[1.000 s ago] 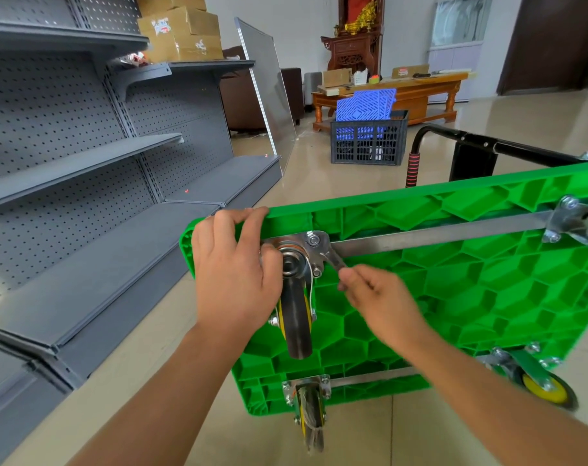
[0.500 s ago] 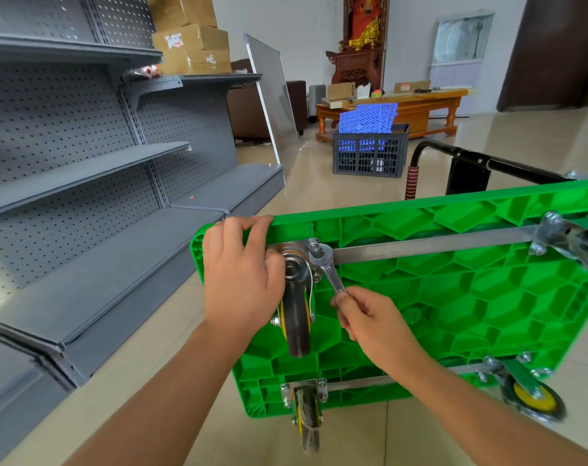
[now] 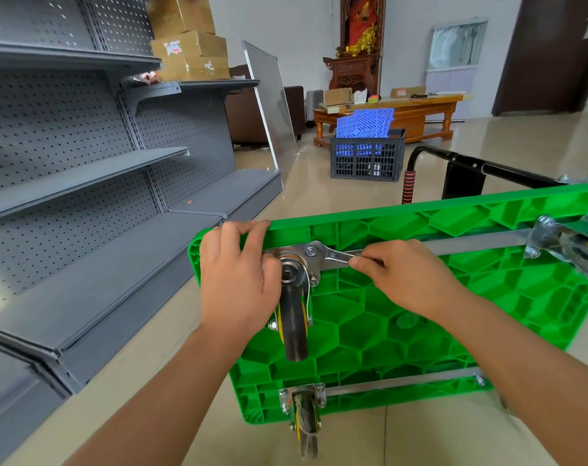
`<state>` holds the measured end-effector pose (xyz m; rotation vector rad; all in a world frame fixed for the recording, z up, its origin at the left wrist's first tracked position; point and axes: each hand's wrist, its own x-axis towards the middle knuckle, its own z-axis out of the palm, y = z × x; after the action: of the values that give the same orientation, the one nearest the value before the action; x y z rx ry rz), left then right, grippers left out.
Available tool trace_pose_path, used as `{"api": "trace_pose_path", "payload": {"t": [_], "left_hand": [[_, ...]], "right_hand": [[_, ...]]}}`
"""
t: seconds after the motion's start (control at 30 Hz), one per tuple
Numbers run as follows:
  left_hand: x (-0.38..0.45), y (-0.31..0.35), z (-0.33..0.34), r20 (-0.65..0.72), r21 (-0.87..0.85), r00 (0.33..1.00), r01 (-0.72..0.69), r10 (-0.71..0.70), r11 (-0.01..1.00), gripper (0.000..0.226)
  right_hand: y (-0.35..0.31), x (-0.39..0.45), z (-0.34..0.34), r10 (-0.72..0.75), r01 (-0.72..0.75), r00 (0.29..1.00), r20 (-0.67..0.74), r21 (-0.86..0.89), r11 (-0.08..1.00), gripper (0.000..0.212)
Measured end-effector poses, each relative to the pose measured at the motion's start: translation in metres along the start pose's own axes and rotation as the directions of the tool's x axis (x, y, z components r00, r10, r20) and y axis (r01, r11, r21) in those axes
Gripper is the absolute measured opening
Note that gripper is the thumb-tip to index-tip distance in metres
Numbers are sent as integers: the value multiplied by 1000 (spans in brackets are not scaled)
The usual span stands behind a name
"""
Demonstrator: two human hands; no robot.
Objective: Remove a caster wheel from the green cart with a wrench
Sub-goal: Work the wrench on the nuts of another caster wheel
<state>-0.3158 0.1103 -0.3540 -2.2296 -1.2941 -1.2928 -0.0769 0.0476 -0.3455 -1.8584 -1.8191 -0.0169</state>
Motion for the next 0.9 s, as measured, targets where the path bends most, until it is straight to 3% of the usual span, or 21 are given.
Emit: {"api": "trace_pose_path", "payload": {"t": [0.17, 0.47, 0.57, 0.7, 0.8, 0.9], "left_hand": [[1, -1, 1, -9, -3, 1000, -5, 5, 1000, 49], [0, -3, 7, -46, -27, 999, -6, 4, 1000, 49], [0, -4, 9, -62, -33, 998, -6, 4, 999, 48], [1, -2, 12, -69, -43, 998, 9, -12, 999, 49], [2, -1, 11, -79, -39, 997, 8, -11, 999, 48], [0, 0, 9, -88, -37, 996, 7, -10, 999, 47]], "right_hand": [[8, 3, 6, -65, 60, 994, -83, -54, 997, 39], [24, 8, 21, -164, 153, 962, -216, -67, 986, 53], [24, 3, 34, -101, 118, 970, -221, 65, 991, 51], [7, -16, 73, 72, 21, 972, -224, 386, 922, 36], [1, -22, 78, 131, -17, 967, -217, 459, 888, 35], [2, -25, 71, 138, -59, 983, -125, 493, 868, 37]]}}
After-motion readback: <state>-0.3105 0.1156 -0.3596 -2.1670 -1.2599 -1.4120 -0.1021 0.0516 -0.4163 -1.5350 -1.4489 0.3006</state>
